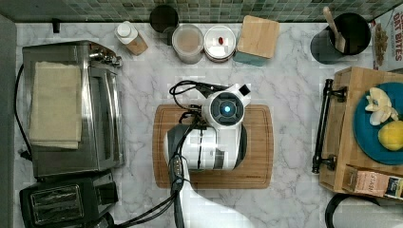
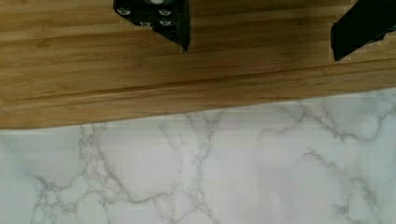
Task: Open the drawer.
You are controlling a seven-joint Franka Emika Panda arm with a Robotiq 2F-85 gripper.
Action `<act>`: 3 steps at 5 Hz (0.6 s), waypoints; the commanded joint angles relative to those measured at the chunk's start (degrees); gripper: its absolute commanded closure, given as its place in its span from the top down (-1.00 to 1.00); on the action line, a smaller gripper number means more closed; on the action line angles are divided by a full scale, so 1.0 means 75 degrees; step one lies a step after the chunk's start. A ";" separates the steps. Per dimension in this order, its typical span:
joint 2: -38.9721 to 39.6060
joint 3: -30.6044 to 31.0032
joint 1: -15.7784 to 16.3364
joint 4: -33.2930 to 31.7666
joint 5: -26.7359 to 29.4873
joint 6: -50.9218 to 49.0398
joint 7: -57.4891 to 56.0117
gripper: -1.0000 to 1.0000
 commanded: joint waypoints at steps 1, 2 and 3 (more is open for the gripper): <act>-0.0314 -0.0292 -0.0233 -0.0042 0.0230 0.0176 0.0372 1.00; -0.0314 -0.0303 -0.0222 -0.0044 0.0232 0.0176 0.0369 1.00; -0.0314 -0.0322 -0.0202 -0.0043 0.0236 0.0174 0.0367 1.00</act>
